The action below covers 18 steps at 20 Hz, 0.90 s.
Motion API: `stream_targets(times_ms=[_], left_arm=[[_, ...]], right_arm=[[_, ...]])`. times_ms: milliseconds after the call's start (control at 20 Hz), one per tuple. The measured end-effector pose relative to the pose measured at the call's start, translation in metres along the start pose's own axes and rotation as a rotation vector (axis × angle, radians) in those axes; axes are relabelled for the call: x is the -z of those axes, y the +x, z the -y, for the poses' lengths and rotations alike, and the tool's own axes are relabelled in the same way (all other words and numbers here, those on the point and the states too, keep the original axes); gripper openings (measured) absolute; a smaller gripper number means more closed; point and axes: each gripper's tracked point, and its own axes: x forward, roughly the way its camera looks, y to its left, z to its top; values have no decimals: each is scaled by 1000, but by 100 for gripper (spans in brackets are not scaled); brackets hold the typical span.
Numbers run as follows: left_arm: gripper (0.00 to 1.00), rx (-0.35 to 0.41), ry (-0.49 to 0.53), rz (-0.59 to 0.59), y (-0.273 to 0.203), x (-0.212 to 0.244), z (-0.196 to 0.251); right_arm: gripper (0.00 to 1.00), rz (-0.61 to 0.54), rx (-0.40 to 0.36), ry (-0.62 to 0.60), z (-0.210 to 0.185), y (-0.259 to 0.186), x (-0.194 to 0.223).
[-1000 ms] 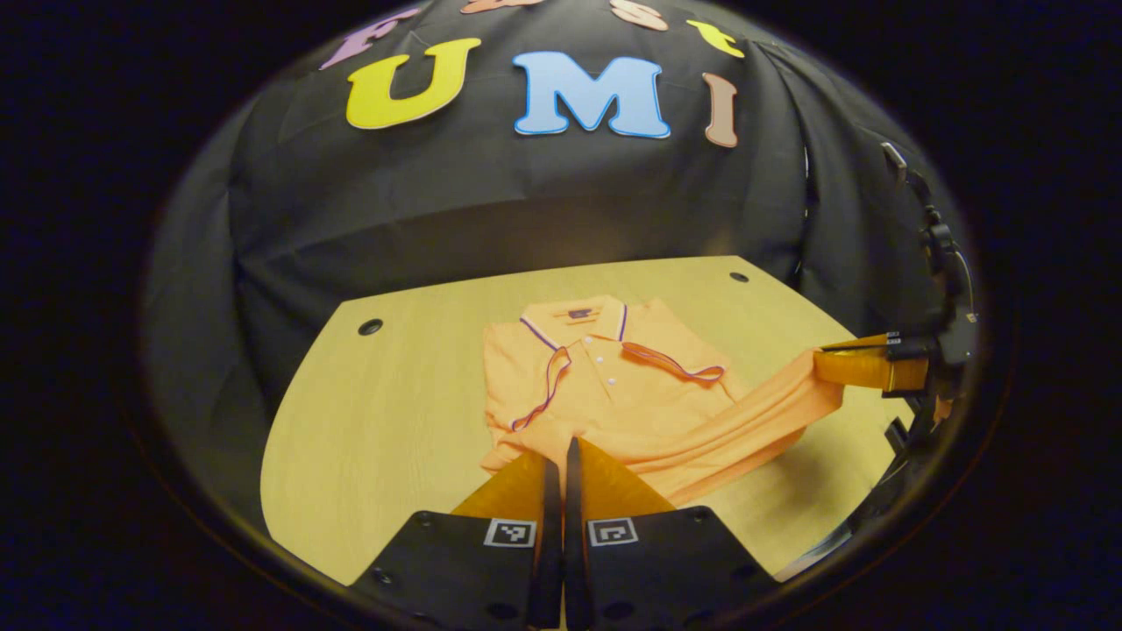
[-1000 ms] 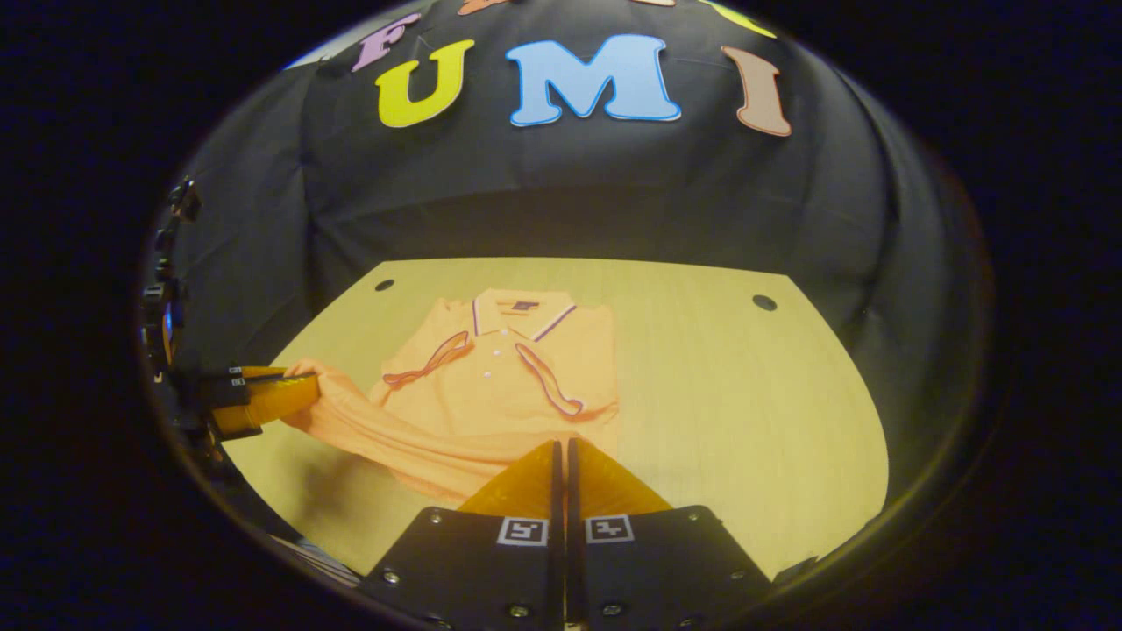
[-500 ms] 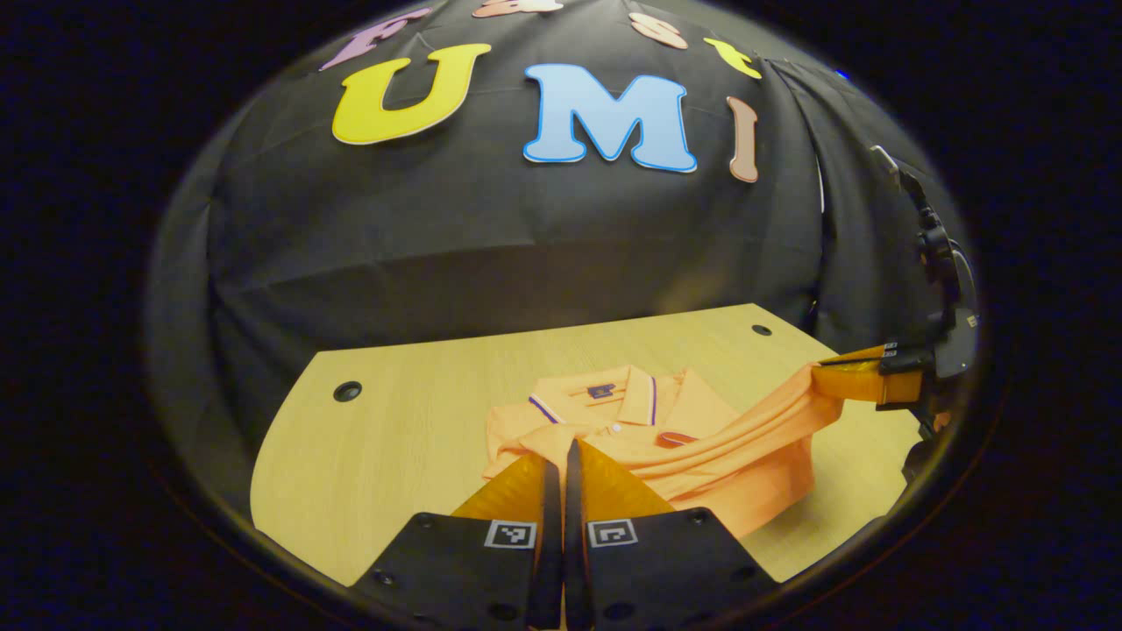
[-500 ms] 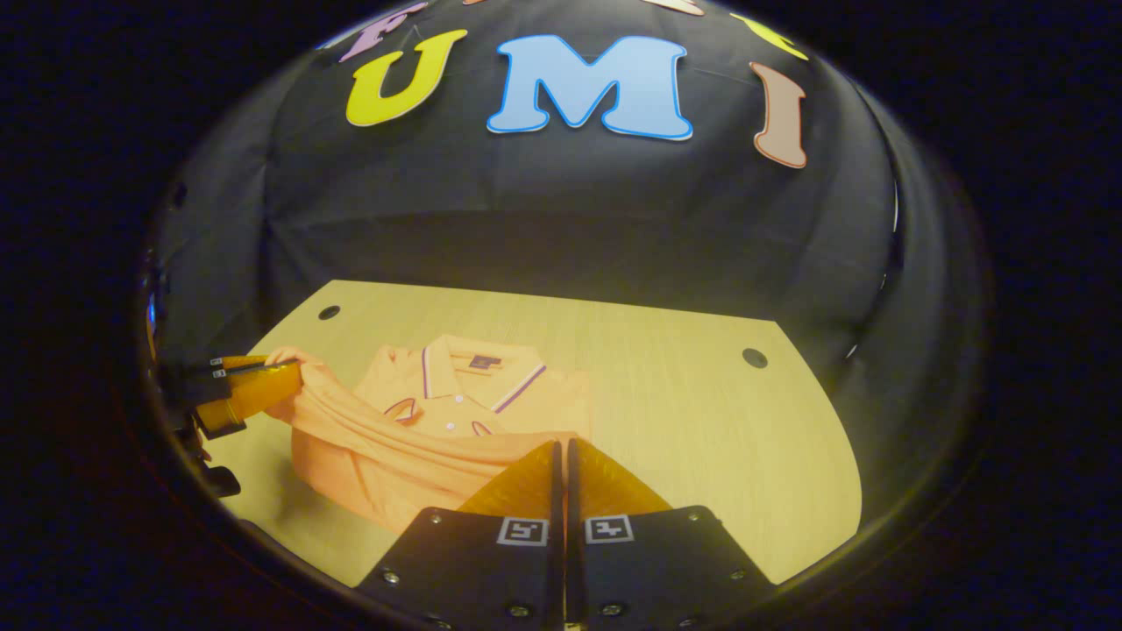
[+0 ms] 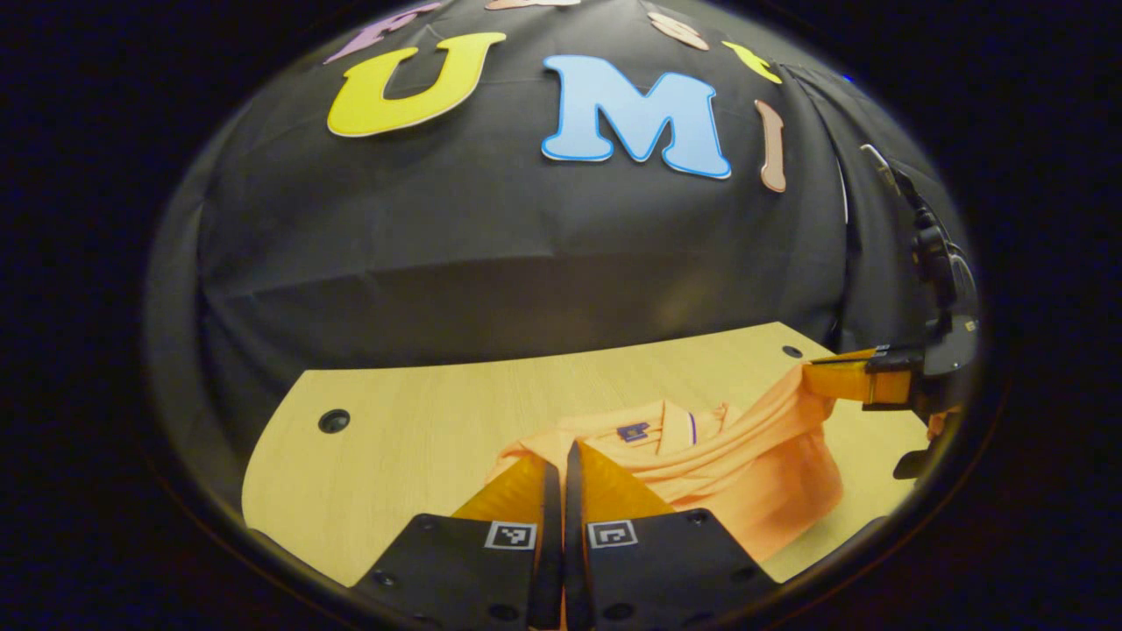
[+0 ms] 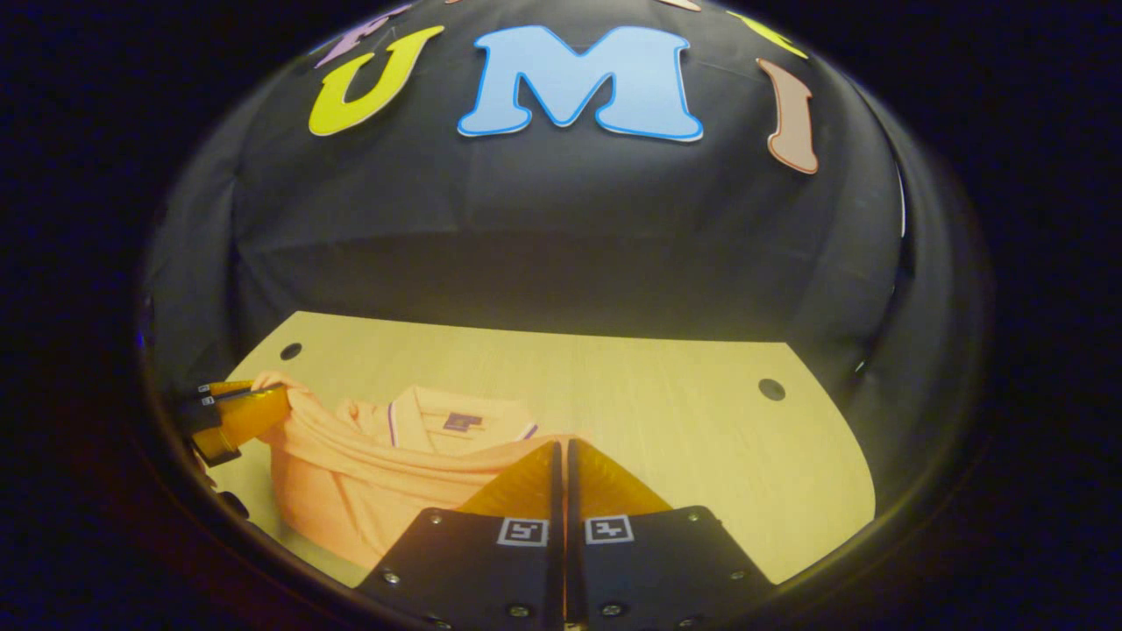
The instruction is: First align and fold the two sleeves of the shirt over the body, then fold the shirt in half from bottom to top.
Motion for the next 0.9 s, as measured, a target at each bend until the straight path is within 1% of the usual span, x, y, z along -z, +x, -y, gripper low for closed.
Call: stream_targets(times_ms=[250,500,700,900], left_arm=[[7,-11,2,7,29,-2,-5],[7,-18,0,11,49,2,-5],[7,-31,-6,-21,59,16,-6],[7,-34,-17,-47,58,21,-8]], right_arm=[[1,-4,31,-32,9,32,-2],[1,-38,58,-30,14,58,9],[1,-84,66,-43,11,71,23],[3,-117,67,-85,8,70,31]])
